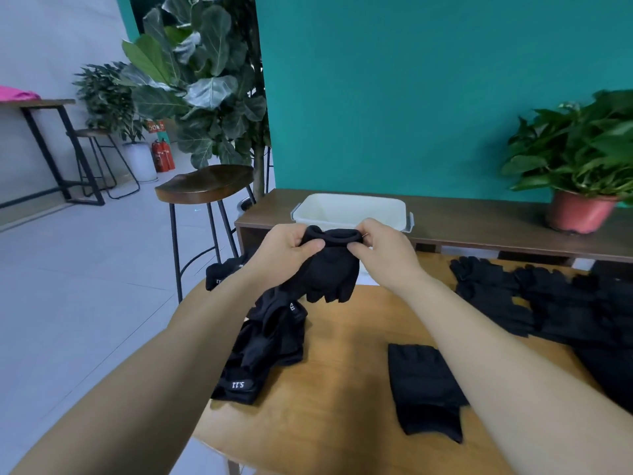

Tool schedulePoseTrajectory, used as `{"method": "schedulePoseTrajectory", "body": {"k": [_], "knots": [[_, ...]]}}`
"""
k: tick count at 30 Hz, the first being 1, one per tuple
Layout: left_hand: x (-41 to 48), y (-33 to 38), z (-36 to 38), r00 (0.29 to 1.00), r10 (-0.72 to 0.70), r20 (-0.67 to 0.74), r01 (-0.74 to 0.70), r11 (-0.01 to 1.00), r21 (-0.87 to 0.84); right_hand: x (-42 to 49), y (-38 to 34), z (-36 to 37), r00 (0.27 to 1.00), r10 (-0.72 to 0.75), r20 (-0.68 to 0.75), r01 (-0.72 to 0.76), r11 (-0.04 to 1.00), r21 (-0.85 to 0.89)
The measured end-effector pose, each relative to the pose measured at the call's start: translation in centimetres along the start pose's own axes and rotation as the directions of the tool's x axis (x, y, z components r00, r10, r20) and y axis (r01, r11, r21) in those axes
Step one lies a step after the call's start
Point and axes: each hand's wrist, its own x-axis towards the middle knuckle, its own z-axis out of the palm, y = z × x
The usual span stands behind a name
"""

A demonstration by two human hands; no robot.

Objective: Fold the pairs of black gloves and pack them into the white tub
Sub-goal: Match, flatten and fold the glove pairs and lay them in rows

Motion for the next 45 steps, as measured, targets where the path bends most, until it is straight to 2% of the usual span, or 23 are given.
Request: {"method": "schedulePoseTrajectory", "body": {"k": [3, 6, 9, 12, 15, 17, 19, 21, 25, 28, 31, 35, 41, 45], "knots": [[1.8, 0.8, -1.2, 0.996, 0.04, -0.081, -0.04, 0.999, 0.0, 2.1, -1.4, -0.2, 0.997, -0.013, -0.079, 0.013, 1.0, 0.001], [3.3, 1.7, -2.4, 0.987, 0.041, -0.158, -0.058, 0.992, -0.108, 4.8, -2.7, -0.5, 0.983, -0.024, -0.181, 0.03, 0.999, 0.027], [4.3, 1.2, -3.2, 0.993, -0.012, -0.119, 0.0, 0.995, -0.099, 6.3, -3.2, -0.7, 0.998, -0.03, -0.048, 0.024, 0.994, -0.109], [5.2, 1.1, -3.8, 0.991, -0.007, -0.137, -0.012, 0.991, -0.134, 7.6, -3.3, -1.3, 0.994, -0.039, -0.107, 0.037, 0.999, -0.017], [5.8, 1.0, -4.0, 0.992, -0.021, -0.127, 0.004, 0.992, -0.128, 8.3, -3.2, -1.3, 0.999, -0.031, 0.017, 0.032, 0.996, -0.079], [5.9, 1.0, -3.9, 0.994, -0.03, -0.102, 0.013, 0.988, -0.156, 8.2, -2.8, -1.5, 0.999, 0.001, 0.044, -0.002, 1.0, 0.015], [5.6, 1.2, -3.6, 0.996, -0.017, -0.084, -0.001, 0.979, -0.205, 7.8, -2.4, -2.4, 0.999, 0.027, 0.042, -0.034, 0.98, 0.194], [5.0, 1.6, -2.7, 1.0, -0.015, -0.014, 0.011, 0.974, -0.226, 6.7, -1.7, -3.5, 0.994, 0.053, 0.097, -0.076, 0.964, 0.253], [3.2, 0.4, 1.1, 0.973, -0.088, 0.212, 0.139, 0.961, -0.238, 2.9, 2.2, -4.5, 0.948, 0.148, 0.283, -0.198, 0.968, 0.156], [1.8, -0.4, 4.5, 0.93, -0.134, 0.341, 0.246, 0.919, -0.309, -0.2, 5.3, -5.5, 0.916, 0.236, 0.325, -0.297, 0.942, 0.154], [1.1, -0.4, 7.1, 0.908, -0.173, 0.381, 0.304, 0.898, -0.318, -2.8, 7.5, -6.7, 0.905, 0.3, 0.302, -0.362, 0.915, 0.177], [1.0, 0.5, 9.6, 0.902, -0.175, 0.394, 0.308, 0.901, -0.305, -5.0, 8.6, -8.2, 0.909, 0.306, 0.282, -0.377, 0.893, 0.247], [0.9, 2.0, 11.8, 0.905, -0.217, 0.366, 0.336, 0.892, -0.302, -6.7, 9.4, -9.3, 0.93, 0.308, 0.202, -0.362, 0.869, 0.339], [0.6, 2.3, 12.8, 0.922, -0.249, 0.295, 0.34, 0.886, -0.315, -7.3, 10.3, -9.5, 0.944, 0.304, 0.124, -0.329, 0.874, 0.358]]}}
